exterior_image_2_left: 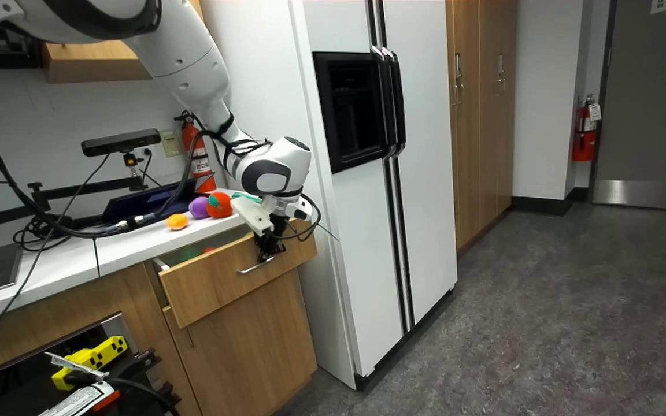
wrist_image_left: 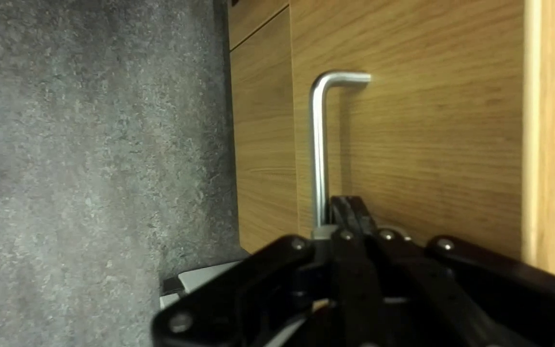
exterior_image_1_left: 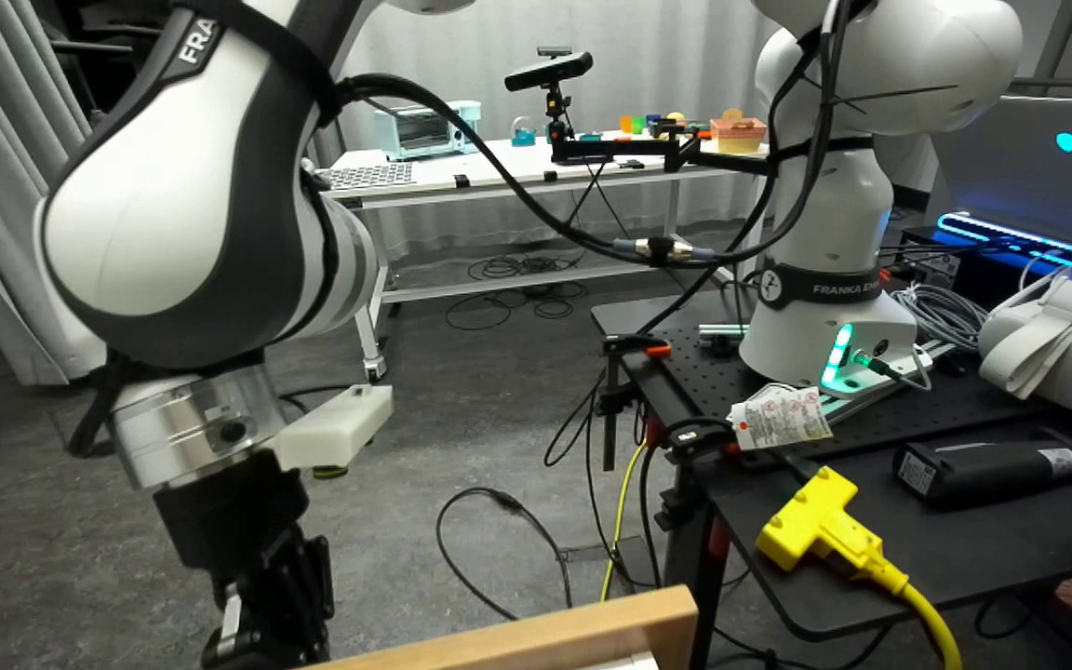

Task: Close the right drawer

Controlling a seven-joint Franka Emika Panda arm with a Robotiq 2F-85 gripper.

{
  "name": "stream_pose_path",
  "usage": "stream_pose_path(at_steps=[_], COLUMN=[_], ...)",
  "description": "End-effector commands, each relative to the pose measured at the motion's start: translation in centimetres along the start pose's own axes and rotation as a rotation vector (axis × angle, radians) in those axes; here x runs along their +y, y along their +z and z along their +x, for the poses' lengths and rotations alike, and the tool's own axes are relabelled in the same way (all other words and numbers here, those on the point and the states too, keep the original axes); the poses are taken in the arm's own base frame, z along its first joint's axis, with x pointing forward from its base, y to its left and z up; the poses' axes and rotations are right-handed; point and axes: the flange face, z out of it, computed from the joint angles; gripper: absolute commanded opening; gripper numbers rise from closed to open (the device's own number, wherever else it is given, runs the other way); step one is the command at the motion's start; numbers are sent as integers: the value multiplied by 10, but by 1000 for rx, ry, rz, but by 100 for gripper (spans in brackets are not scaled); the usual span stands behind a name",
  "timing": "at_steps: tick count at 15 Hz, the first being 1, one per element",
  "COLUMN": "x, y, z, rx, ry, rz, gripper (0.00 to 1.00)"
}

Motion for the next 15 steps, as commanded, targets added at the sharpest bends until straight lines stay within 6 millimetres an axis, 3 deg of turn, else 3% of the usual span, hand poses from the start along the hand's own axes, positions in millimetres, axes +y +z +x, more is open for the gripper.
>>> stream_pose_path(at_steps=[1,5,9,15], x=[-39,-78,-108,-119], y=[37,54,56,36], z=[1,-4,-7,-1], rx=[-28,-53,-66,-51], ry=[-46,-86,-120,-115], rz=[40,82,124,173], gripper=[0,0,0,0])
